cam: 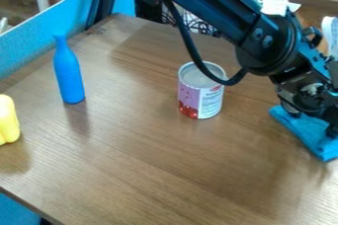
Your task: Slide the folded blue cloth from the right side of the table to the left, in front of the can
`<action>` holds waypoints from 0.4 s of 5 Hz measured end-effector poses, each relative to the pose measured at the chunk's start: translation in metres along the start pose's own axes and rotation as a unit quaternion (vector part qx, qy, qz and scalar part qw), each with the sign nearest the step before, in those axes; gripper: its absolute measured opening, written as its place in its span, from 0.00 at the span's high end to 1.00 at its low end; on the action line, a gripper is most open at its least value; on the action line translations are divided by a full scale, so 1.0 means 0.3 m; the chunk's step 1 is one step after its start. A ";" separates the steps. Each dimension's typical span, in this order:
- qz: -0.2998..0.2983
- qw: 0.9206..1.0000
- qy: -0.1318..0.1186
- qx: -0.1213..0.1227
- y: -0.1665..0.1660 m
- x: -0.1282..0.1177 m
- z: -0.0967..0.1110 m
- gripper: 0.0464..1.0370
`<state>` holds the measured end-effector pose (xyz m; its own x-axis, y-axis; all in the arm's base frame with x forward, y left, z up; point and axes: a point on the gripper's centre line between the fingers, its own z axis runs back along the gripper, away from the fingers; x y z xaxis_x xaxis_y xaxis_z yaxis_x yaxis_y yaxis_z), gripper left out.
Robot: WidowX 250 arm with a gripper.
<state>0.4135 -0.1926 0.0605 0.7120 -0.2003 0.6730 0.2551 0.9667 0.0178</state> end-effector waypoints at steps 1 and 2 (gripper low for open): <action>0.001 1.000 0.017 0.002 0.021 -0.062 0.055 0.04; 0.012 0.999 0.040 0.002 0.094 -0.149 0.140 0.04</action>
<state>0.3614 -0.1498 0.0619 0.7685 -0.1889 0.6114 0.2343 0.9721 0.0057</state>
